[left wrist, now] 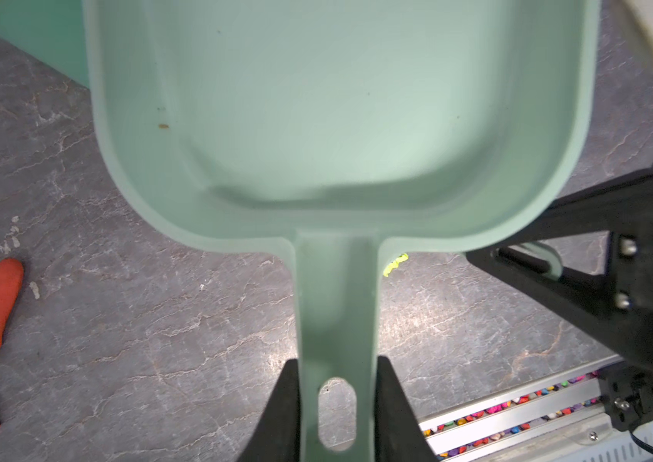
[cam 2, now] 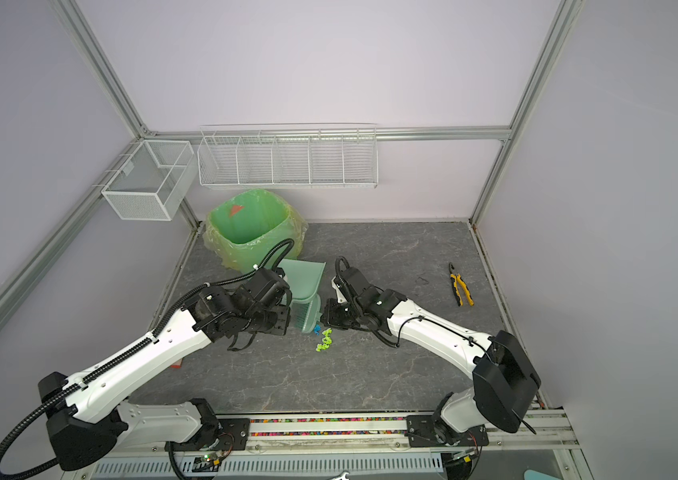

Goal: Sweep away the paper scraps from the table

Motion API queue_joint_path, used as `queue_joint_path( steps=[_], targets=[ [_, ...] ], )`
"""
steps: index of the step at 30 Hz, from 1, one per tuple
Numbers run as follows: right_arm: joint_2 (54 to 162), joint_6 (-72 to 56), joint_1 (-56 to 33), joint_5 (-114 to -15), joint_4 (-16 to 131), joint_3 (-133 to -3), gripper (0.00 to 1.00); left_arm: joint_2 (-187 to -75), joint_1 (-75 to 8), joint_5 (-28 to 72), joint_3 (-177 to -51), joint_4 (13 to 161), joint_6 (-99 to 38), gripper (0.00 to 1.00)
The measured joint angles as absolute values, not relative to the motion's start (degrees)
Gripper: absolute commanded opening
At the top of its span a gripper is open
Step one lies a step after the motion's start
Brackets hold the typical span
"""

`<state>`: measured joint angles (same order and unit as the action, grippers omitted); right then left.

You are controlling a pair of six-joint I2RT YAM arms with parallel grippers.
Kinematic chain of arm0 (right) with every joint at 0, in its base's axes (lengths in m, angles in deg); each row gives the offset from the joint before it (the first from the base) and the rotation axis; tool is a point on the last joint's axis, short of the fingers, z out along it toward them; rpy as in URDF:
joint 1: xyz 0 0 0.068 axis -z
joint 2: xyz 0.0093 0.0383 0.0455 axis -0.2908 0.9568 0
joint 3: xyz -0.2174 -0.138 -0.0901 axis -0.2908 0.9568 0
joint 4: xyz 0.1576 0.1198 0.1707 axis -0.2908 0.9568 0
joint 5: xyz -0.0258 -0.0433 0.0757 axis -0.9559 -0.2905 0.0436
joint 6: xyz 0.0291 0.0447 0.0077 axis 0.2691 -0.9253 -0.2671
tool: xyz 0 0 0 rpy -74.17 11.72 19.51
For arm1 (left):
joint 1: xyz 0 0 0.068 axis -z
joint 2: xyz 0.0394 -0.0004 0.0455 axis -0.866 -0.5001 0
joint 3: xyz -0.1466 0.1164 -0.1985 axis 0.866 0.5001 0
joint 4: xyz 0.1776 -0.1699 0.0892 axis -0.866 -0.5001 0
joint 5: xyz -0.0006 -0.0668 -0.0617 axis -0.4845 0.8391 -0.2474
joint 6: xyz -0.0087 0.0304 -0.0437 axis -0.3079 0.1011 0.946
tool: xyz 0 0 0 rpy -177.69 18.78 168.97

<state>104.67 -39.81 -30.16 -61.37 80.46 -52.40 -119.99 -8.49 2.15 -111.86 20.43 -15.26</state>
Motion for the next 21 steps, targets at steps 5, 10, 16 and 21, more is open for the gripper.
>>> queue_joint_path(
  steps=[5,10,16,21],
  targets=[
    [105.06,-39.70,-29.53,-61.37,80.75,-52.38,0.07,-119.33,-8.49,2.00,-107.90,20.67,-14.45,0.00],
    [104.25,-38.81,-26.99,-61.56,83.52,-51.35,0.07,-119.35,-8.49,1.74,-105.54,21.59,-13.44,0.00],
    [98.70,-37.02,-24.39,-62.85,90.58,-50.26,0.07,-120.21,-8.51,0.21,-105.15,21.74,-12.57,0.00],
    [91.32,-36.05,-23.96,-63.73,93.93,-49.65,0.07,-121.69,-9.28,-0.23,-105.15,21.70,-12.64,0.00]
  ],
)
